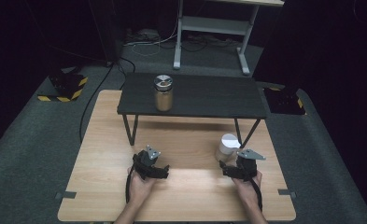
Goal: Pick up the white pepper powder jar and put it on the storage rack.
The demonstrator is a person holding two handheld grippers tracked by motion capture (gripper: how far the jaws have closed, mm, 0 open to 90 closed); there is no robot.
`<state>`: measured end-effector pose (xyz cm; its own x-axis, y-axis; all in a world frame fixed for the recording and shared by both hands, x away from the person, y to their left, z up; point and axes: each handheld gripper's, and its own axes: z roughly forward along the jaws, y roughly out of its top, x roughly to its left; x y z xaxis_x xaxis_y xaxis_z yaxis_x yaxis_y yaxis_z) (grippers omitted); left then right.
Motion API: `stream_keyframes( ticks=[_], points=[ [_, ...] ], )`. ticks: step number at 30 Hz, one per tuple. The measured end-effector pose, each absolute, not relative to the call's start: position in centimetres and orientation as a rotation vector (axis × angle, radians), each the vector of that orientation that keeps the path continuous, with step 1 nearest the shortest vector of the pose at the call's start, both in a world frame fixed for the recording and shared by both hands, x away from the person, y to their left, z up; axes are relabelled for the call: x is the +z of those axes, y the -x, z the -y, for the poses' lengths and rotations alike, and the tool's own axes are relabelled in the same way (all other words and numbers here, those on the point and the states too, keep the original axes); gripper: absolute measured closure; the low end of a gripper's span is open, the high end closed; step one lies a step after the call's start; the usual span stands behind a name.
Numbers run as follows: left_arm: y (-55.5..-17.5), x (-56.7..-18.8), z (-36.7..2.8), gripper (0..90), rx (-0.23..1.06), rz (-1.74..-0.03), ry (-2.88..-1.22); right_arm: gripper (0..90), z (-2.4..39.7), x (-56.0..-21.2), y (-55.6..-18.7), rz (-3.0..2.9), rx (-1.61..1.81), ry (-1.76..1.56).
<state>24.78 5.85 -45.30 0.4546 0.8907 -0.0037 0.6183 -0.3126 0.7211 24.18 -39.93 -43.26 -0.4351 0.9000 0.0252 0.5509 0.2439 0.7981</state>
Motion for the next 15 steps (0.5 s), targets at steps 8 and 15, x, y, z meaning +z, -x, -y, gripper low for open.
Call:
stream_keyframes(
  ticks=[8, 15],
  points=[
    [-24.8, -45.3, -5.8, 2.0, 0.531, -1.256, -2.044, 11.5, 39.3, -43.2, -25.4, -2.068, 1.069, -1.329],
    [-24.8, -45.3, -5.8, 2.0, 0.531, -1.256, -2.044, 12.8, 39.0, -43.4, -26.1, -2.058, 1.078, -1.341]
  ],
)
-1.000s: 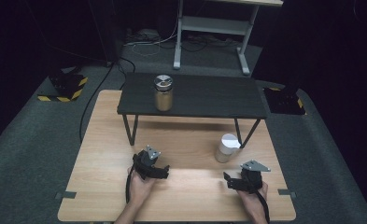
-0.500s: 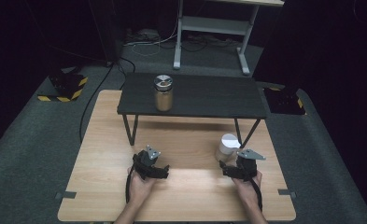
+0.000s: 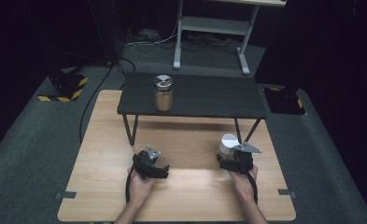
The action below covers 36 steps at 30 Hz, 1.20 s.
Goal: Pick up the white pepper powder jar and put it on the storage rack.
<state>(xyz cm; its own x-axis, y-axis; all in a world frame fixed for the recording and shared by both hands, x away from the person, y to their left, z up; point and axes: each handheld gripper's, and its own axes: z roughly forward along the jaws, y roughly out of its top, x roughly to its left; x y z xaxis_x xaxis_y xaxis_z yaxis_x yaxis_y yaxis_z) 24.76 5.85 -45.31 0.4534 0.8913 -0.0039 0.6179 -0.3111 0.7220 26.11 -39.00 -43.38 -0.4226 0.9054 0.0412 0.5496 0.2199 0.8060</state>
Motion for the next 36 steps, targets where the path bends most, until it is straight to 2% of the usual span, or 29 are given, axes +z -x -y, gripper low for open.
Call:
stream_keyframes(
  ticks=[8, 21, 36],
  points=[
    [-24.76, -45.31, -5.85, 2.0, 0.531, -1.256, -2.044, 16.7, 38.60, -43.19, -26.38, -2.048, 1.075, -1.318],
    [-24.75, -45.31, -5.85, 2.1, 0.531, -1.256, -2.043, 28.9, 38.21, -43.47, -26.64, -2.042, 1.095, -1.301],
    [-24.76, -45.26, -5.87, 2.3, 0.532, -1.255, -2.048, 30.2, 37.97, -43.42, -26.48, -2.045, 1.076, -1.277]
  ],
)
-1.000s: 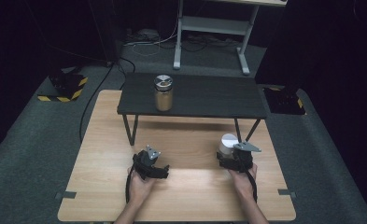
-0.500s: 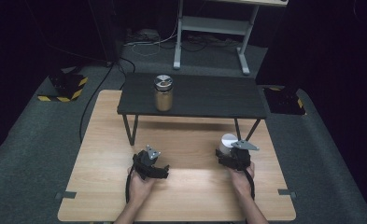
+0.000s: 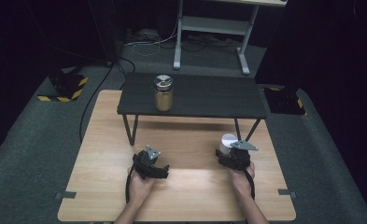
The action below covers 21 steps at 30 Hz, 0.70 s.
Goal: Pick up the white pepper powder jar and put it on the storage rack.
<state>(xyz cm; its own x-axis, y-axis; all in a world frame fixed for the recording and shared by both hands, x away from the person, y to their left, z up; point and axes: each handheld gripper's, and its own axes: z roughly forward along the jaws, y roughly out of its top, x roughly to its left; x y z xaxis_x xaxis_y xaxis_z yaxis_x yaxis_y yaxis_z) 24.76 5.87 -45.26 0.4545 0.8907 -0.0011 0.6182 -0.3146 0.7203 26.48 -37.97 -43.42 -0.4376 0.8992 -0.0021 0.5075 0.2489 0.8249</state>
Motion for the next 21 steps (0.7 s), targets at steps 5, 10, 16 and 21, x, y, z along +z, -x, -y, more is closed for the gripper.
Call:
stream_keyframes(
  ticks=[5, 10, 16, 21],
  points=[
    [-24.75, -45.26, -5.86, 2.5, 0.533, -1.256, -2.047, 30.4, 37.97, -43.74, -26.16, -2.025, 1.089, -1.280],
    [-24.75, -45.26, -5.86, 2.5, 0.533, -1.256, -2.047, 30.4, 38.13, -43.68, -26.21, -2.026, 1.094, -1.288],
    [-24.75, -45.25, -5.88, 2.7, 0.534, -1.254, -2.049, 30.4, 38.44, -43.71, -26.14, -2.024, 1.106, -1.297],
    [-24.75, -45.25, -5.88, 2.8, 0.534, -1.254, -2.049, 30.4, 38.65, -43.62, -25.92, -2.023, 1.108, -1.296]
  ],
)
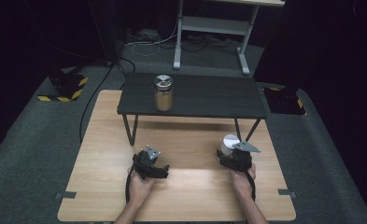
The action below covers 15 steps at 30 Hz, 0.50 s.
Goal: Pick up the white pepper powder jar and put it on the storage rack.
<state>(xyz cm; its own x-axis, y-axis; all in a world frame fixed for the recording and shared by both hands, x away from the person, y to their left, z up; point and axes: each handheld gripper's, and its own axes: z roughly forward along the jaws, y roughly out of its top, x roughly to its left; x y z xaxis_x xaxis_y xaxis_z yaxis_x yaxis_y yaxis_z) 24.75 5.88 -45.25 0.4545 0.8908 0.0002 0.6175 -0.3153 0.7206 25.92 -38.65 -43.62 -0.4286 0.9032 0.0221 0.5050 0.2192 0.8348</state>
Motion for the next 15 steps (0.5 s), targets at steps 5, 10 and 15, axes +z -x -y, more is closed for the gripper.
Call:
stream_keyframes(
  ticks=[5, 10, 15],
  points=[
    [-24.7, -45.3, -5.9, 3.1, 0.534, -1.256, -2.046, 30.5, 38.8, -43.4, -25.6, -2.017, 1.110, -1.300],
    [-24.7, -45.3, -5.9, 3.4, 0.534, -1.257, -2.044, 30.4, 39.1, -42.9, -25.2, -2.020, 1.121, -1.291],
    [-24.7, -45.3, -5.9, 3.4, 0.535, -1.257, -2.044, 30.4, 39.4, -42.4, -24.9, -2.029, 1.129, -1.275]
  ],
)
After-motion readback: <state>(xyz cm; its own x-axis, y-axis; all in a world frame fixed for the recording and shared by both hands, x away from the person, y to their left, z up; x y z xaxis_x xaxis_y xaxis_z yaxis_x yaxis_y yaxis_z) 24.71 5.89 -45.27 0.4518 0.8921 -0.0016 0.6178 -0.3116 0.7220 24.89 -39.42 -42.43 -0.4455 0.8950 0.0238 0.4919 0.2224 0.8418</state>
